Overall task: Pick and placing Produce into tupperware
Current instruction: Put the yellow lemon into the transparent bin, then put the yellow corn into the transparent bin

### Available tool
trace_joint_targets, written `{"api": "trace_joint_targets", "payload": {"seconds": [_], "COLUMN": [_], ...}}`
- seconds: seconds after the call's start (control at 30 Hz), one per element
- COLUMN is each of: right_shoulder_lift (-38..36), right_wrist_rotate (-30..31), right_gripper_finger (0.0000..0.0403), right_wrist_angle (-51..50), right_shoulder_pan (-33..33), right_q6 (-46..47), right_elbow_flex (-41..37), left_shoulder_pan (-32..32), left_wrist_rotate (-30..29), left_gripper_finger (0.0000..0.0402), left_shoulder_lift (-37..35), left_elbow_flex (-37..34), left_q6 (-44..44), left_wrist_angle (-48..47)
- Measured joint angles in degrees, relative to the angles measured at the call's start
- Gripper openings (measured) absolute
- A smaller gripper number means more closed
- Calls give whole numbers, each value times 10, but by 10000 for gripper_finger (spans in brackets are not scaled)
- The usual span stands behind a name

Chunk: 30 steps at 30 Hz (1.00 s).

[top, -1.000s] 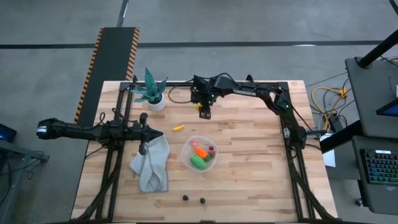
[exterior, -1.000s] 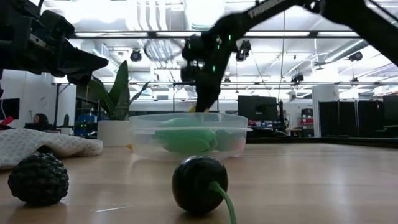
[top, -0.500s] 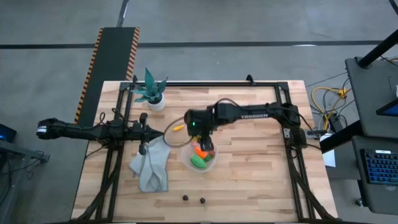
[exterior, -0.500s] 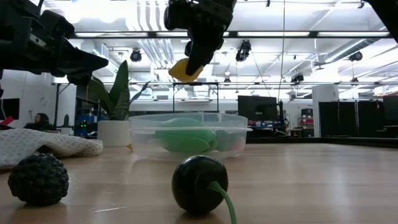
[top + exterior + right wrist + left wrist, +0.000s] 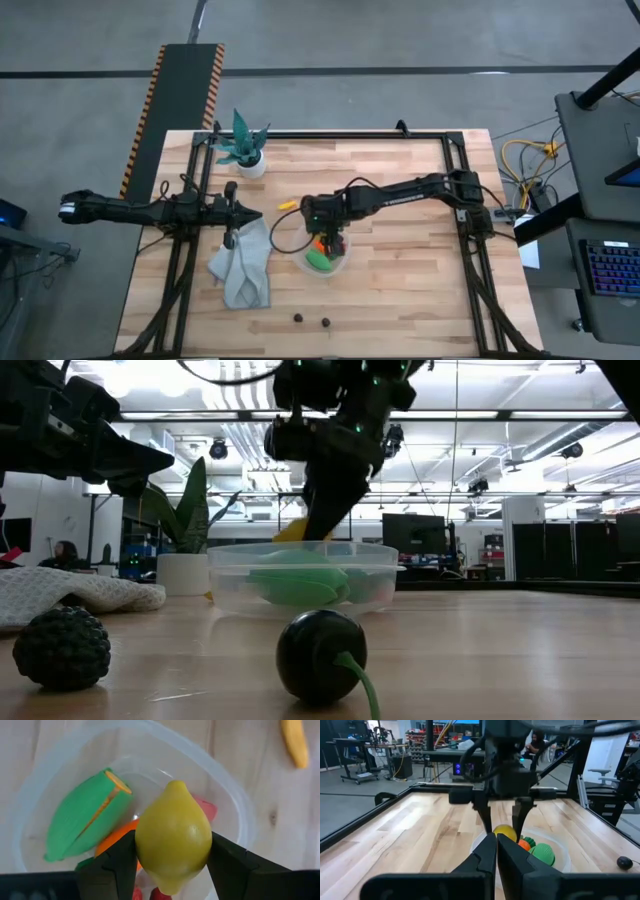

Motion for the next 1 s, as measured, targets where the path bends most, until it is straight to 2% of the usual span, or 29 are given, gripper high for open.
{"api": "trace_joint_targets", "payload": {"seconds": [0.2, 0.4, 0.53, 0.73, 0.87, 1.0], "right_shoulder_lift": [0, 0, 0, -16, -29, -23], "right_wrist_rotate": [3, 3, 2, 3, 2, -89], "right_gripper_finger": [190, 251, 274, 276, 265, 254], "right_wrist_angle": [7, 9, 9, 12, 77, 143], "right_shoulder_pan": [-3, -5, -5, -7, -11, -33], "right_q6": [8, 10, 12, -8, -47, -64], "right_elbow_flex": [-16, -16, -16, 0, 19, 29], "left_shoulder_pan": [0, 0, 0, 0, 0, 0], "left_wrist_rotate": [0, 0, 0, 0, 0, 0], "left_gripper_finger": [0, 0, 0, 0, 0, 0], "left_shoulder_lift": [0, 0, 0, 0, 0, -2], "left_elbow_flex": [0, 0, 0, 0, 0, 0], "left_q6": [0, 0, 0, 1, 1, 10], "left_wrist_angle": [0, 0, 0, 0, 1, 1]}}
